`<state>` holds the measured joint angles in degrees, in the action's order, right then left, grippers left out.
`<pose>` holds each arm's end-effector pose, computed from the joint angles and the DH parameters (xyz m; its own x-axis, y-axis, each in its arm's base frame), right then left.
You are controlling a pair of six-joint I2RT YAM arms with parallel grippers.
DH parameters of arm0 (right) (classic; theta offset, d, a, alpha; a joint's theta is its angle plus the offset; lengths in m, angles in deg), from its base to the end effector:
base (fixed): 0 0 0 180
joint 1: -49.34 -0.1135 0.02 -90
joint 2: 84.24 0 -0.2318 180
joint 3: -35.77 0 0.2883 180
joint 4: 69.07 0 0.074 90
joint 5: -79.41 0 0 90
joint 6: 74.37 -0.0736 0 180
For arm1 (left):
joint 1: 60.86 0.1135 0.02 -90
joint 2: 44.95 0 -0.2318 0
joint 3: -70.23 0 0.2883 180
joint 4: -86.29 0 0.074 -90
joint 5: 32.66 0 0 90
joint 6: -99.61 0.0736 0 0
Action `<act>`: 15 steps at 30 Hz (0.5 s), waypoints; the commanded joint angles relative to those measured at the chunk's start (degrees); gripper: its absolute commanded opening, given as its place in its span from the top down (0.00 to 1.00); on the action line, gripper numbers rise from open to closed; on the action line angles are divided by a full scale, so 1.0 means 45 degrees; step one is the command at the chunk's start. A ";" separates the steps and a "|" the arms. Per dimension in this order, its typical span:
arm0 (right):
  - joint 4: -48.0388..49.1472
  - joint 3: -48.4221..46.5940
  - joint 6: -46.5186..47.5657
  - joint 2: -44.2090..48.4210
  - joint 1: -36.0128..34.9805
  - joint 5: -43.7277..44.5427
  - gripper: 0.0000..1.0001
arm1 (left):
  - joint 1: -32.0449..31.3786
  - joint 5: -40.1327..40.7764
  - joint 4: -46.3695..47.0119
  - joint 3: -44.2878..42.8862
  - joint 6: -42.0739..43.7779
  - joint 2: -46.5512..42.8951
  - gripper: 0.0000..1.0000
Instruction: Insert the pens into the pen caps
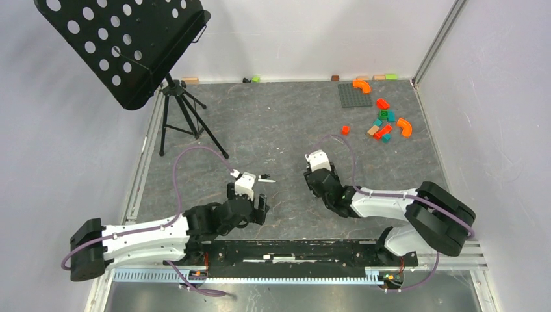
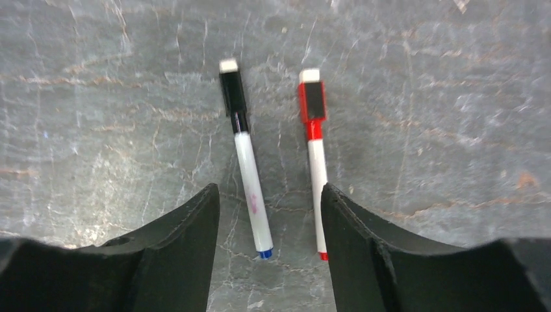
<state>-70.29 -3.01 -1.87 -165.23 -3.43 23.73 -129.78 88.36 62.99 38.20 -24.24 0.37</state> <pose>0.2116 0.2099 0.0561 -0.5199 -0.2737 -0.8092 -0.2658 0.9521 -0.1513 0.1245 -0.2174 0.1303 -0.5406 0.0752 -0.8379 0.4211 0.8864 -0.1921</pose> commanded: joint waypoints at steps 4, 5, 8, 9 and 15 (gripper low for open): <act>-0.2168 -0.2563 0.1271 0.2641 0.0224 -0.0712 0.33 | -0.0018 0.1053 -0.2122 -0.1607 -0.1102 0.0439 0.10; -0.2279 -0.2758 0.1456 0.3117 0.0226 -0.0913 0.32 | -0.0005 0.1055 -0.2306 -0.1723 -0.1196 0.0405 0.10; -0.2347 -0.2942 0.2193 0.4606 0.0224 -0.1753 0.30 | -0.0006 0.1120 -0.2686 -0.1990 -0.1428 0.0394 0.09; -0.2310 -0.2849 0.2385 0.5049 0.0224 -0.2037 0.29 | -0.0010 0.1151 -0.2784 -0.2068 -0.1501 0.0431 0.09; -0.1695 -0.1537 0.3396 0.6362 0.0231 -0.3860 0.29 | -0.0006 0.1595 -0.4392 -0.2761 -0.2018 0.0320 0.10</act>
<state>-78.03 -13.54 9.04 -137.78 -2.52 13.02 -129.78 91.92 48.89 29.37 -29.50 2.65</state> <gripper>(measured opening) 0.714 0.903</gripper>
